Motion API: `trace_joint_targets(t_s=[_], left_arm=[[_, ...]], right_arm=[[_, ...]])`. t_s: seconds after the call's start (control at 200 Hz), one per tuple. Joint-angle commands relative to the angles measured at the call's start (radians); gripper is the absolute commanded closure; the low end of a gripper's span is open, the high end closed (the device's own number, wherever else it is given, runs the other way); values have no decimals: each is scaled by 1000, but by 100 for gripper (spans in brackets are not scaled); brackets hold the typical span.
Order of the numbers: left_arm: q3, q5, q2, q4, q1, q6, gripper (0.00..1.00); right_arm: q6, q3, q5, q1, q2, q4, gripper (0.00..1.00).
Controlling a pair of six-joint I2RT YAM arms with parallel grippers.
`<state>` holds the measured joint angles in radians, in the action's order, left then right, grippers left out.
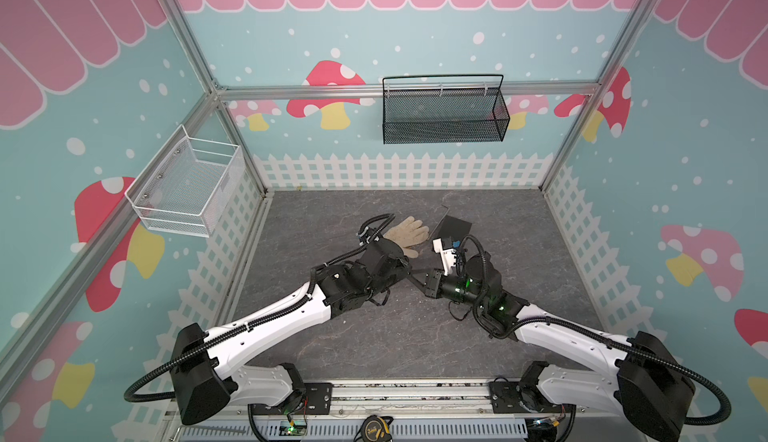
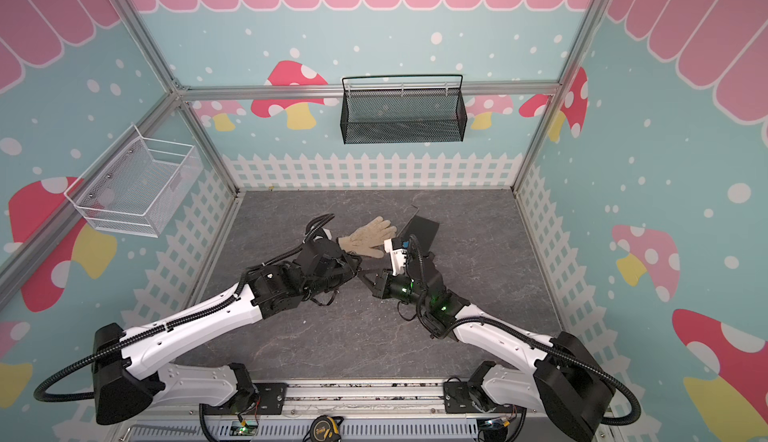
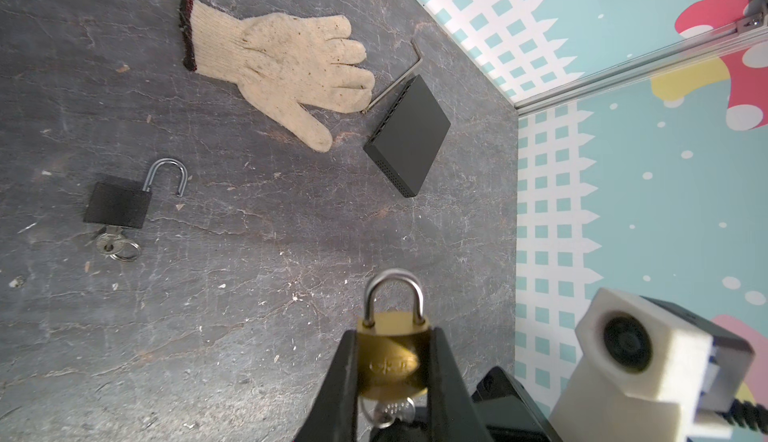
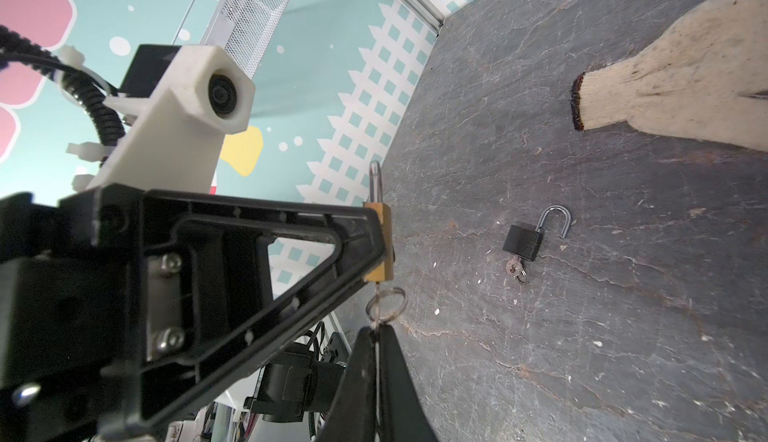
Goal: Unlock with the key
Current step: 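Push the silver key into the brass padlock's keyhole with the right gripper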
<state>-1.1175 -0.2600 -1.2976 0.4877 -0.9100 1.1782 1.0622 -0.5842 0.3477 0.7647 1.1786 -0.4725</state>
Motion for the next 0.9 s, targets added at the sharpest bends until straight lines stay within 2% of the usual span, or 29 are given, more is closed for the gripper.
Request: trace_joint_targets(t_s=[0.0,0.35,0.635,0.78,0.895], left_arm=[[13,41,24,-20,-4,22,100],[11,103,18,16,-47,35,100],[-17,175,-3,24,-55,4,100],[-22,160,-10,31,-43,-8,100],[-35,108,-6,26,-28,-19,100]], right_arm=[[-11,-15,-28,-5,9,-34,94],[-70,-73,-74,-7,19,-31,99],[-104,-117,-112,-7,30,-12,99],[-130,-103,-112,-6,27,22,99],[-164,-89,-88,-6,18,59,98]])
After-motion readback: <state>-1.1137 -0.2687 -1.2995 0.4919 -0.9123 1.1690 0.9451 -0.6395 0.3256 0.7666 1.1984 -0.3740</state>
